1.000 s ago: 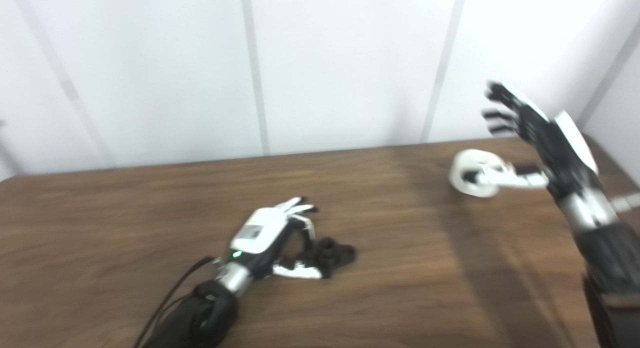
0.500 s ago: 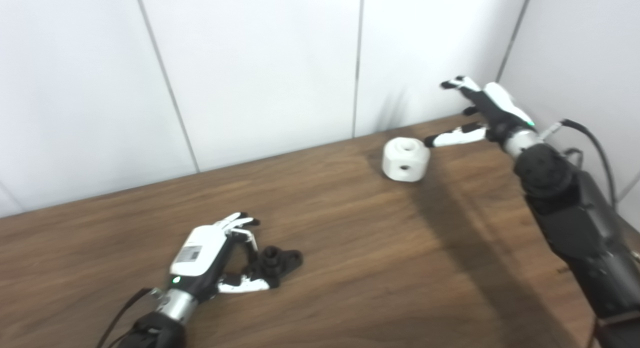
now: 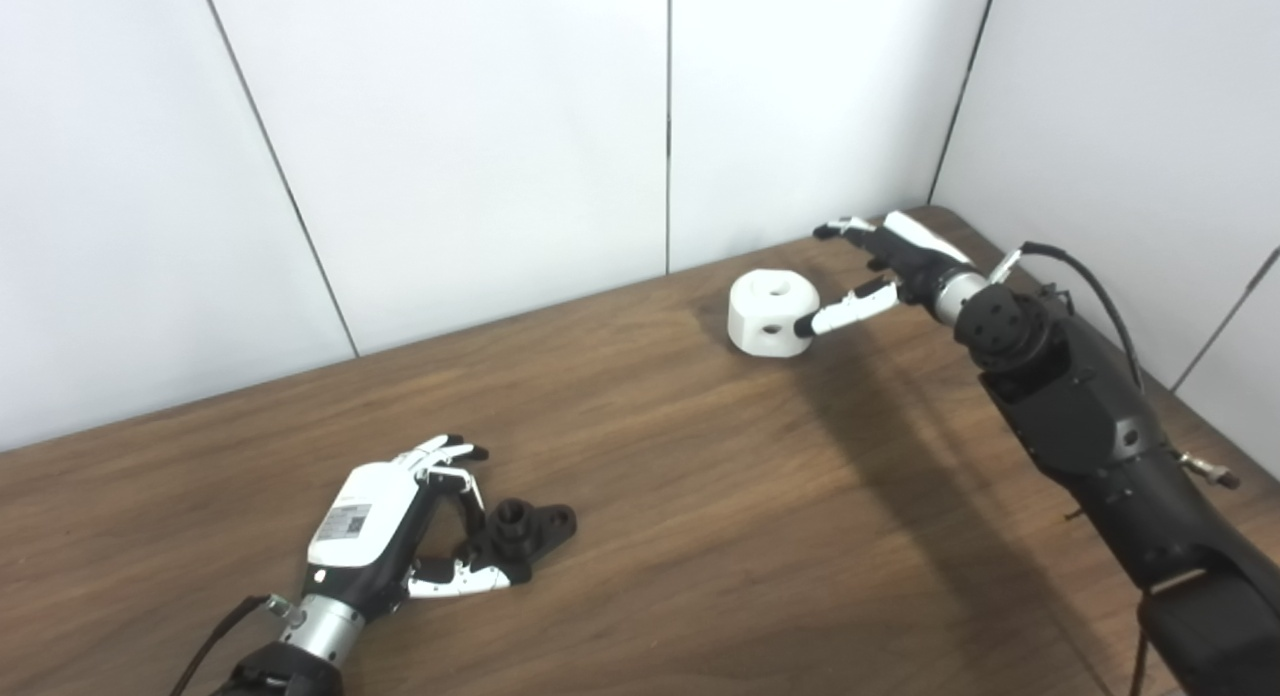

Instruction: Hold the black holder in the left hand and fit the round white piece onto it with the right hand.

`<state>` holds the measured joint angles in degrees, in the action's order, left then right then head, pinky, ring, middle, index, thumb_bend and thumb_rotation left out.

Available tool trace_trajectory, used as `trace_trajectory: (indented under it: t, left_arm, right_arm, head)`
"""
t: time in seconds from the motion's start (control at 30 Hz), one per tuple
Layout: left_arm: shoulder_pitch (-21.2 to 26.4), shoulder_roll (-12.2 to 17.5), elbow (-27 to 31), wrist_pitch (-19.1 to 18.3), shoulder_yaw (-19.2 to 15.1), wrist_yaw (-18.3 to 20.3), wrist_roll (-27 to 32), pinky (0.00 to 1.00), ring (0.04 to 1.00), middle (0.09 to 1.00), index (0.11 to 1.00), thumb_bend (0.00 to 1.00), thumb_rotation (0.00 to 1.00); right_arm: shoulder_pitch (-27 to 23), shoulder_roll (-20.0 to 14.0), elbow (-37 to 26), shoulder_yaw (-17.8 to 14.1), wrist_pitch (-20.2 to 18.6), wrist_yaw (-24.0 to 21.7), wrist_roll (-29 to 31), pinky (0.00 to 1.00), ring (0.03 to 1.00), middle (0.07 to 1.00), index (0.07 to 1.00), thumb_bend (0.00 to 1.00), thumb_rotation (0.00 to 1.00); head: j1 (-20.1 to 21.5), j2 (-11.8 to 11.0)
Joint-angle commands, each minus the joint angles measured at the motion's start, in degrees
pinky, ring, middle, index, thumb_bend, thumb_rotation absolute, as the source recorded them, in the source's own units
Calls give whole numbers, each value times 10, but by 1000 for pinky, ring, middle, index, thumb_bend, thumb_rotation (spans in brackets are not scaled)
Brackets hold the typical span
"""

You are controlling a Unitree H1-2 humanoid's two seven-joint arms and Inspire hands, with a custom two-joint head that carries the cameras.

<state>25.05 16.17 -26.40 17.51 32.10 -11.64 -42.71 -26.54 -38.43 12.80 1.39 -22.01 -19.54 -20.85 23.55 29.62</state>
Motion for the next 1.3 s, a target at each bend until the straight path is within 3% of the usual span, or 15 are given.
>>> trace_trajectory:
  t: [0.0, 0.37, 0.6, 1.27]
  left_arm:
    - [-81, 32, -68, -17, 19, 20, -27, 812, 885, 809, 481, 524, 52]
    - [-80, 25, -61, -27, 22, 30, -29, 814, 881, 807, 482, 524, 52]
    - [-79, 20, -53, -58, 32, 46, -46, 843, 907, 832, 482, 525, 56]
    - [-89, 23, -54, -43, 33, 29, -49, 831, 900, 827, 481, 525, 57]
  right_arm:
    - [-30, -19, -6, 5, 13, -8, 5, 924, 1000, 1000, 942, 983, 349]
    - [-32, 9, 78, 42, 60, 36, -8, 897, 985, 986, 905, 965, 336]
    - [-36, 25, 124, 53, 103, 69, -12, 875, 974, 974, 895, 956, 342]
    - [-30, 114, 146, 41, 123, 218, -23, 788, 887, 889, 773, 855, 254]
  head:
    - [0, 1]
    - [-17, -2]
    - [-26, -3]
    - [-32, 10]
